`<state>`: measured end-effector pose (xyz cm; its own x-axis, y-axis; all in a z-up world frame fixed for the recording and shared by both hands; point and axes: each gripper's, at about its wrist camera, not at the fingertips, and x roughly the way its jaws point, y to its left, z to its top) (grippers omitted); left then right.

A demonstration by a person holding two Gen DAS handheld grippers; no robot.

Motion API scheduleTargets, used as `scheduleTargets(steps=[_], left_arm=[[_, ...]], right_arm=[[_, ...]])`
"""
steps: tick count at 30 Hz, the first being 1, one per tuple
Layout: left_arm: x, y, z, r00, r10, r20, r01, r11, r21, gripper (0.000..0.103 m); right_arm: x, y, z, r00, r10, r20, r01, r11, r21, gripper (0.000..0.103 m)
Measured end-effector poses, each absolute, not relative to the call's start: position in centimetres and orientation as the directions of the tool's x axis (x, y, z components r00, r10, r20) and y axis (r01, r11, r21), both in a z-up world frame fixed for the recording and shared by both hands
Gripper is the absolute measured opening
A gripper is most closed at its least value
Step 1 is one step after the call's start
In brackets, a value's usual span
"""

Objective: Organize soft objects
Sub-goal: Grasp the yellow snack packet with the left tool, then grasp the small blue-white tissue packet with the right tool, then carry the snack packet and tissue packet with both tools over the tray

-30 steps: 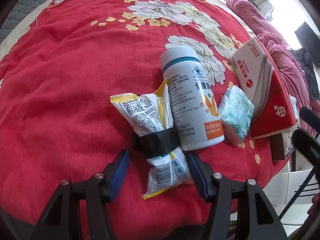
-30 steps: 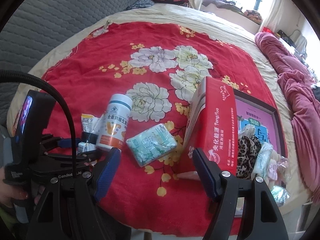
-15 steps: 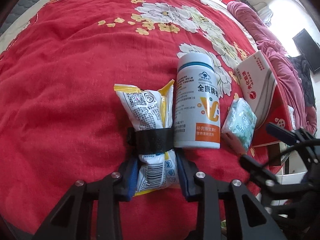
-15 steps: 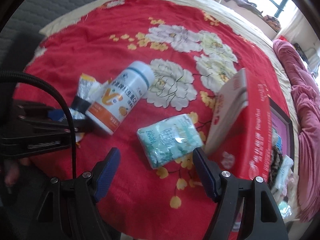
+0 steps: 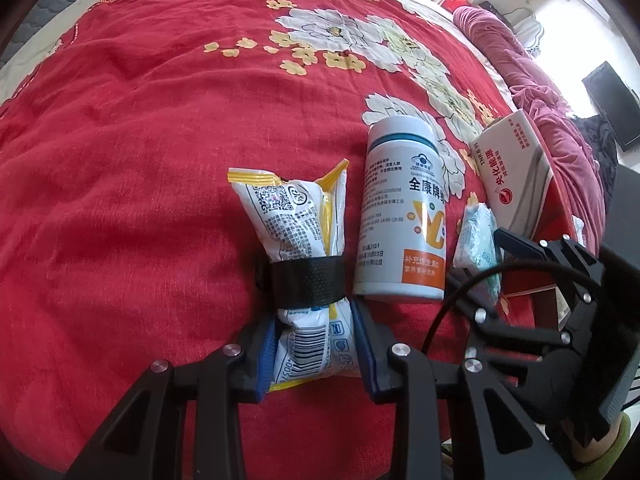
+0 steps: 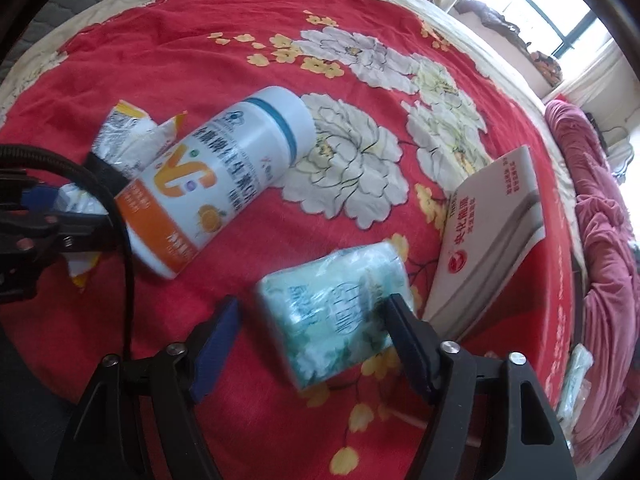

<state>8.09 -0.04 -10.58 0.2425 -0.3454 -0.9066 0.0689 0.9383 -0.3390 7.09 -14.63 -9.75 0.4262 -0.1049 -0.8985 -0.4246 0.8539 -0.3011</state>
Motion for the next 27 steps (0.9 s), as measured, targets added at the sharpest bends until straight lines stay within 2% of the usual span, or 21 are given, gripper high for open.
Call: scheduleTargets(steps=[2,3,8,11,18,27], left_arm=[[8.1,-0.2,-10.5,0.244,-0.341,-0.908,0.070,0.940,-0.334,0.035],[8.1,-0.3,-10.5,0.245,-0.336,-0.909,0.071,0.942,-0.329,0.035],[8.1,-0.6,-10.4,0.249,-0.316,-0.915,0.079,0.949,-0.306,0.034],[8.0,-0.6,-10.2,0.251,-0.316,-0.915,0.075,0.949,-0.307,0.034],[7.6,-0.1,-8.6,0.284,-0.323,-0.903,0.063,0.946,-0.319,0.034],[7.1,-0.2,-5.3,0.329,-0.334,-0.883,0.090,0.942,-0.323,0.034]], right_arm=[[7.5,-14.8,-9.8,0.436,-0.121,-0.892,-0.417,0.851,-0.320,0.059],[7.7,-14.9,-9.8,0.440,-0.122,-0.890,-0.412,0.853,-0.321,0.058],[7.7,-15.7,-7.9,0.475,-0.071,-0.877,-0.391,0.876,-0.283,0.038],[7.5,-16.5,-6.2,0.484,-0.024,-0.875,-0.376,0.897,-0.232,0.033],[7.1,-18.9,-3.4,0.465,0.171,-0.869,-0.337,0.942,0.005,0.029],[6.0,-20.1,-0.7,0.483,0.244,-0.841,-0.305,0.947,0.099,0.029]])
